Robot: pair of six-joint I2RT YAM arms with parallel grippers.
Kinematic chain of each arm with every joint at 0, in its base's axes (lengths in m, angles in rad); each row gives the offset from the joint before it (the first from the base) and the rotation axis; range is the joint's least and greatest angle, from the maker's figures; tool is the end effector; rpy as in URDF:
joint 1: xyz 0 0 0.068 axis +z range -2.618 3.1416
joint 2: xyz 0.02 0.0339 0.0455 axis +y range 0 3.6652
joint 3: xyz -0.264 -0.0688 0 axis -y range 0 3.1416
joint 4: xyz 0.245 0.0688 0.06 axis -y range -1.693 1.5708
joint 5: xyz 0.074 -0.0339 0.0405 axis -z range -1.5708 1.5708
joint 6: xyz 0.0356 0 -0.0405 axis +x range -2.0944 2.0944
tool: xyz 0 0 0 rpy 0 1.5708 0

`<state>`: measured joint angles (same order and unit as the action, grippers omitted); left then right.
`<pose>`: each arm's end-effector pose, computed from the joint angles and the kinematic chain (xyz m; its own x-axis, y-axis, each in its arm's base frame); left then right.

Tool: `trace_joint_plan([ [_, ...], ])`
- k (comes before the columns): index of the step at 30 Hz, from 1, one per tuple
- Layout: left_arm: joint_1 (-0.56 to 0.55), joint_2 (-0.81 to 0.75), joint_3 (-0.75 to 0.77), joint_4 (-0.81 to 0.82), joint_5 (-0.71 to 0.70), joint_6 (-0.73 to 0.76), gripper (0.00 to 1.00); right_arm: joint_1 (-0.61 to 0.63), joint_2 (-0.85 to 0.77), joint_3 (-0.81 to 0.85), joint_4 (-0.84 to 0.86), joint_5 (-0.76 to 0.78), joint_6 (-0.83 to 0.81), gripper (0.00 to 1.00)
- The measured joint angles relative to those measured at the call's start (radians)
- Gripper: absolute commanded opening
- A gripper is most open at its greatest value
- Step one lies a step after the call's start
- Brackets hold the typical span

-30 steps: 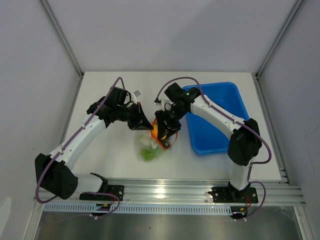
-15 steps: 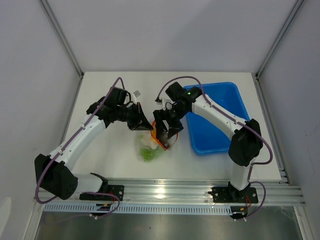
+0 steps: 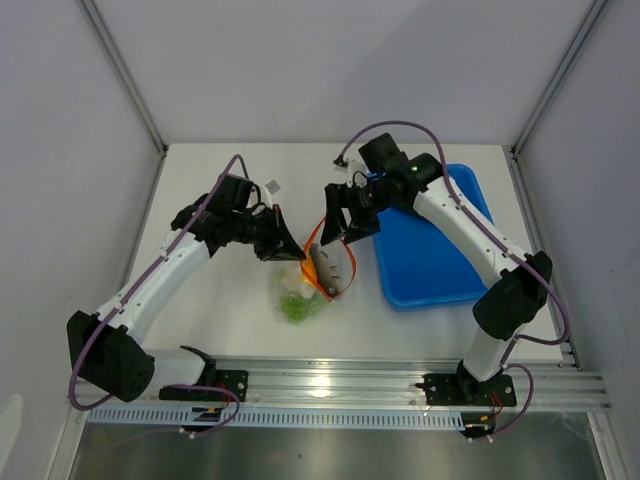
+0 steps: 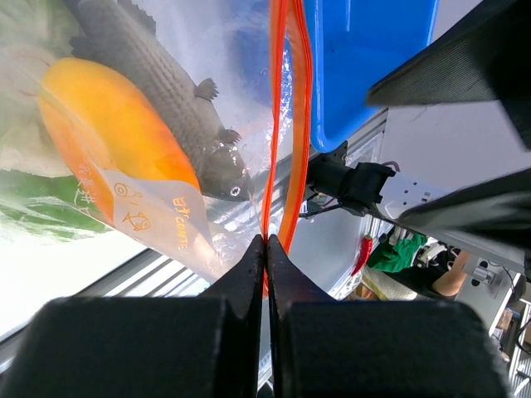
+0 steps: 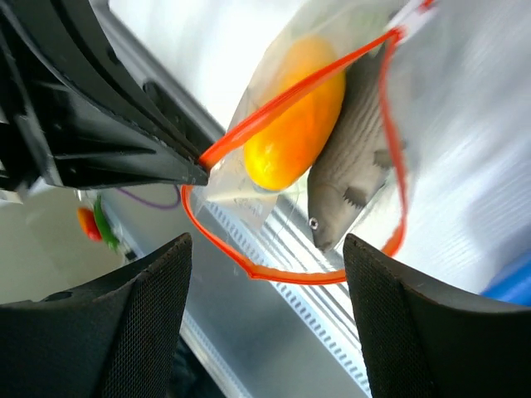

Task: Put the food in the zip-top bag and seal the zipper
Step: Place the fake fruit in the zipper food storage bag, then pick up the fake vegetable from the bin.

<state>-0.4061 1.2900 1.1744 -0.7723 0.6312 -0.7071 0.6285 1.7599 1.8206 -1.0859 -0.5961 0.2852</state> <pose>0.2324 -0.1228 0.3188 -0.9712 -0.1533 -0.1824 0.0396 0.6511 -0.7580 0.2829 0.2303 0.3591 -0.8667 -0.3421 -0.3629 -0.4985 0.6194 0.6065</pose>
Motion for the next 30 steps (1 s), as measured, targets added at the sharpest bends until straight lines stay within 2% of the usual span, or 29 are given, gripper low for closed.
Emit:
trace_joint_plan([
  [6, 0.0, -0.012, -0.002, 0.0, 0.0, 0.0, 0.01, -0.095, -0.068, -0.004, 0.063, 0.061, 0.082, 0.76],
  [14, 0.0, -0.032, -0.021, 0.0, 0.0, 0.001, 0.01, -0.296, -0.169, -0.145, 0.193, 0.172, 0.262, 0.79],
  [18, 0.0, -0.034, -0.025, 0.0, 0.0, 0.001, 0.0, -0.421, -0.197, -0.258, 0.261, 0.216, 0.397, 0.98],
  [20, 0.0, -0.035, -0.027, 0.0, 0.001, 0.001, 0.0, -0.468, -0.198, -0.294, 0.279, 0.251, 0.446, 0.99],
  [25, 0.0, -0.037, -0.034, 0.002, 0.001, 0.005, 0.01, -0.501, -0.198, -0.317, 0.327, 0.373, 0.535, 0.99],
  [30, 0.0, -0.042, -0.051, 0.008, 0.003, 0.008, 0.01, -0.532, -0.198, -0.335, 0.391, 0.426, 0.624, 0.99],
])
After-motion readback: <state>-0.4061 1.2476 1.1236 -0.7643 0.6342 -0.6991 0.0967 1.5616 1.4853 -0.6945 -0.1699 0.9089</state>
